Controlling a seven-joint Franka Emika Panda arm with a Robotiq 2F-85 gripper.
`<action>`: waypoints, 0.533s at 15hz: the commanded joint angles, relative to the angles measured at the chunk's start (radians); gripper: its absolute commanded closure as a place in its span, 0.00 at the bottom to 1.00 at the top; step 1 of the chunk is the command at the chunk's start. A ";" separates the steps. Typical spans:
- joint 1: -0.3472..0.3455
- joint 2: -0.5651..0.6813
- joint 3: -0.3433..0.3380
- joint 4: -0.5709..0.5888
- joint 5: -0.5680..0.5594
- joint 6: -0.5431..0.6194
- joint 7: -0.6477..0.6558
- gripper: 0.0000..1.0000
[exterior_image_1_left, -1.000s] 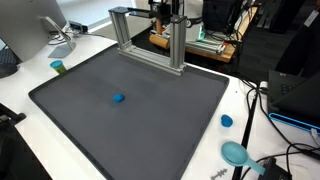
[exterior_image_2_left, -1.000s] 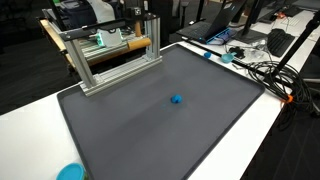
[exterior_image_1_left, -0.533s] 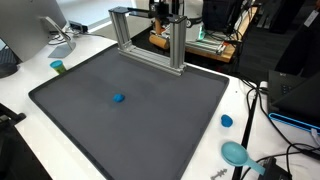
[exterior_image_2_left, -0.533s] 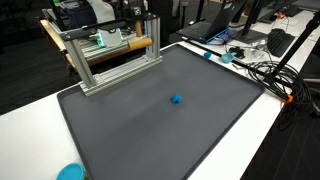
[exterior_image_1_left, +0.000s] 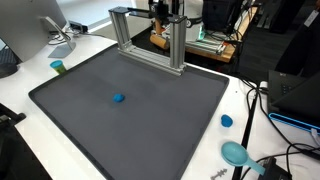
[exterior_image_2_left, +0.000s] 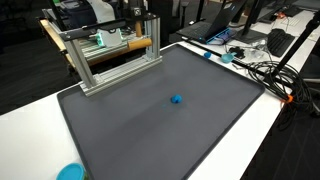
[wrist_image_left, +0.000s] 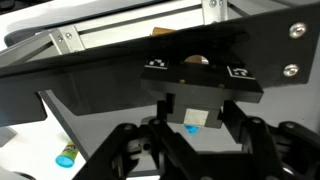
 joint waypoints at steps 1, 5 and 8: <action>0.002 -0.022 -0.031 -0.001 0.001 -0.035 -0.060 0.67; -0.003 -0.023 -0.025 -0.001 -0.013 -0.019 -0.060 0.67; 0.019 -0.025 -0.049 -0.002 -0.016 -0.017 -0.145 0.67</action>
